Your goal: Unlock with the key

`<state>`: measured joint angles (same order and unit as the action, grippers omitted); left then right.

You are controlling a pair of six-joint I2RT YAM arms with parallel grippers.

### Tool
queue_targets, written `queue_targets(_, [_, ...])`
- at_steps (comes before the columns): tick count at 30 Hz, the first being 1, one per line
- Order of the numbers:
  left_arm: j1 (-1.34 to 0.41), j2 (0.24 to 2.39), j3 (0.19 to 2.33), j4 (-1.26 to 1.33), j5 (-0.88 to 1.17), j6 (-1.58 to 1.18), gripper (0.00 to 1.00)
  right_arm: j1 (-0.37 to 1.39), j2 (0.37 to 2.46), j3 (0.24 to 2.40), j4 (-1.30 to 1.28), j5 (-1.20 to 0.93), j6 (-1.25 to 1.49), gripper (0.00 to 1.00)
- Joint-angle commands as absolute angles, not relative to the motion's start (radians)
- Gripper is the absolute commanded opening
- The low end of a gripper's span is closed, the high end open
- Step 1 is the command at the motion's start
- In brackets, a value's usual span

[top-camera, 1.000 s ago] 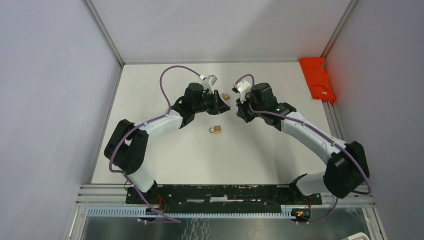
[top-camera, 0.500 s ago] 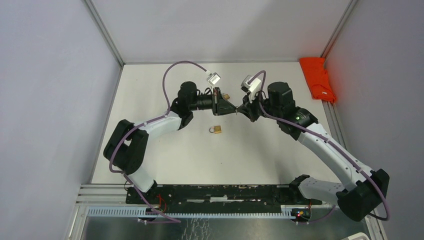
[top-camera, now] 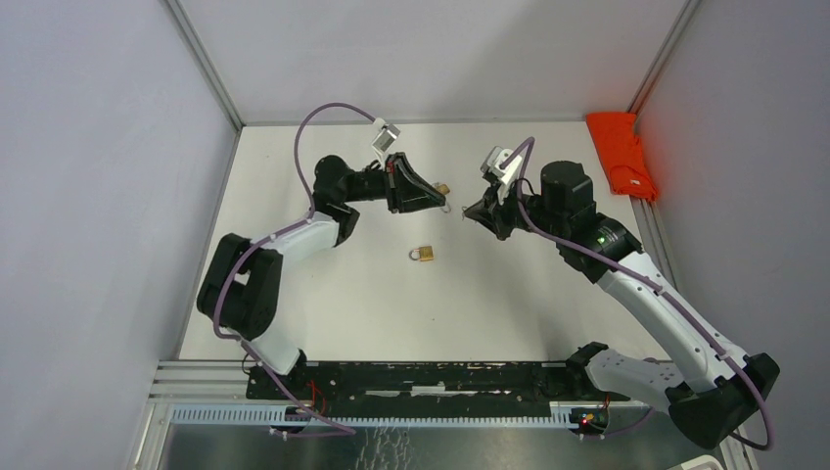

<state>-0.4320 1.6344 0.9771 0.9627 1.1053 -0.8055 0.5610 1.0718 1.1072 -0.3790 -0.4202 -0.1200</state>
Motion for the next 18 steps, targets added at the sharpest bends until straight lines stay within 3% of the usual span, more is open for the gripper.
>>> queue_targets(1, [-0.428,1.744,1.027,1.567,1.220,-1.244,0.30,0.561,1.070,1.148,-0.328,-0.505,-0.142,0.00])
queue_targets(3, [-0.426,1.806,1.077,1.736,1.234,-1.448,0.36,0.561,1.071,1.143,-0.304,-0.534,-0.148,0.00])
queue_targets(18, [-0.448,1.692,1.058,1.738,1.252,-1.436,0.39,0.560,1.123,1.170,-0.160,-0.738,-0.191,0.00])
